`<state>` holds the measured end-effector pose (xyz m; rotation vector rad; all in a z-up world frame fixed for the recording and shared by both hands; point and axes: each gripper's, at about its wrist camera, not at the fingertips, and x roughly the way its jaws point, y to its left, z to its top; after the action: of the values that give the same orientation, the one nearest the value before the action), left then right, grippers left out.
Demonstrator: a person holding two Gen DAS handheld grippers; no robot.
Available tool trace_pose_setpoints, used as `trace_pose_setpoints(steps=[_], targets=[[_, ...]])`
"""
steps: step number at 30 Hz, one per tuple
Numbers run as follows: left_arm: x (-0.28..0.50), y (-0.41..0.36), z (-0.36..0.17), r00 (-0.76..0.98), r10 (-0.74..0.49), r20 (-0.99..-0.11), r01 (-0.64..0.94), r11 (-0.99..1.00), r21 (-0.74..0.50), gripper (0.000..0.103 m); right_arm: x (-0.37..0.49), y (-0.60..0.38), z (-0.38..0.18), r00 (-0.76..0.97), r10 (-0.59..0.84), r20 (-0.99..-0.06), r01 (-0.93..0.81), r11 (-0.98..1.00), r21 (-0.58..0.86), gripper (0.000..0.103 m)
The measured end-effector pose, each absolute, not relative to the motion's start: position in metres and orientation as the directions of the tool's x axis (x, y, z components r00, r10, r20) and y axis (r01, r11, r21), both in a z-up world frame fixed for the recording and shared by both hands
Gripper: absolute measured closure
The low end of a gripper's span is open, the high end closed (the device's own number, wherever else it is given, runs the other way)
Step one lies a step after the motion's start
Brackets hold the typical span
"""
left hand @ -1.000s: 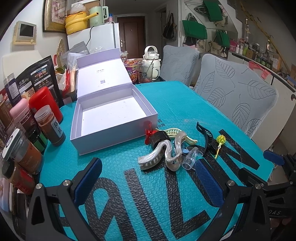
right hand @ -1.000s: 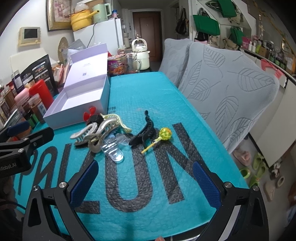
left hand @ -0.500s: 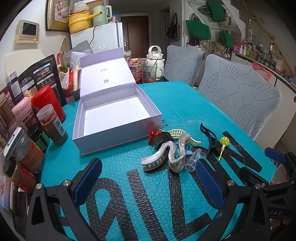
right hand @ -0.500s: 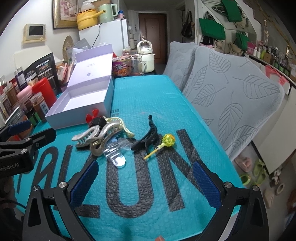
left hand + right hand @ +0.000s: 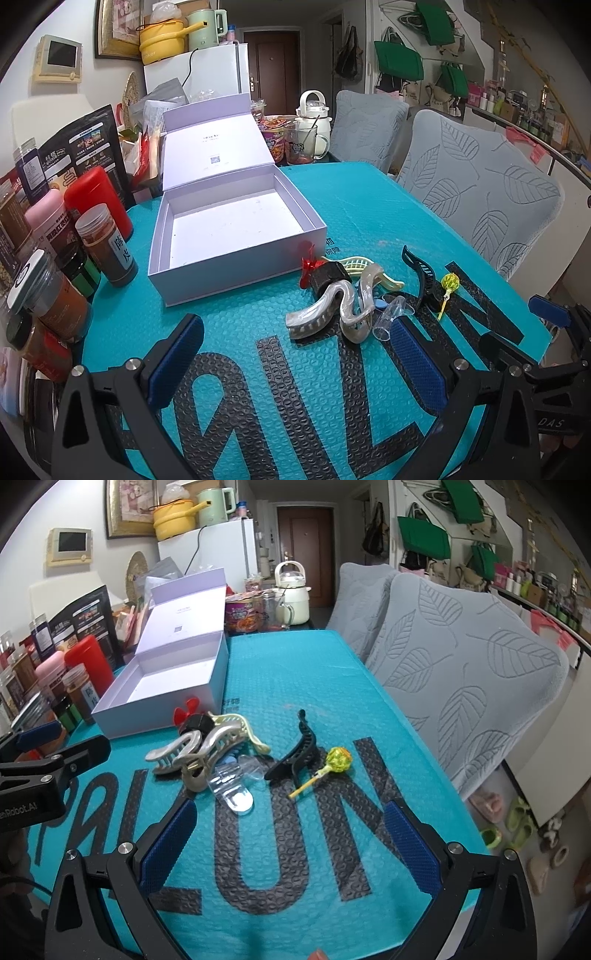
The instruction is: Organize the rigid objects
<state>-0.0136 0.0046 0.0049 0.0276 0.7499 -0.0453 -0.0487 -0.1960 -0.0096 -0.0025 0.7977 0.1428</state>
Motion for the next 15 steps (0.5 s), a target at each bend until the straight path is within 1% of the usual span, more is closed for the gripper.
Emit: trace_pose_setpoints(steps=[15], targets=[[-0.0098, 0.0033, 0.0011, 0.724, -0.035, -0.688, 0.055, 0.998, 0.007, 0.0, -0.0483, -0.2044, -0.0126, 0.686, 0.119, -0.717, -0.113, 0.992, 0.057, 0.0]])
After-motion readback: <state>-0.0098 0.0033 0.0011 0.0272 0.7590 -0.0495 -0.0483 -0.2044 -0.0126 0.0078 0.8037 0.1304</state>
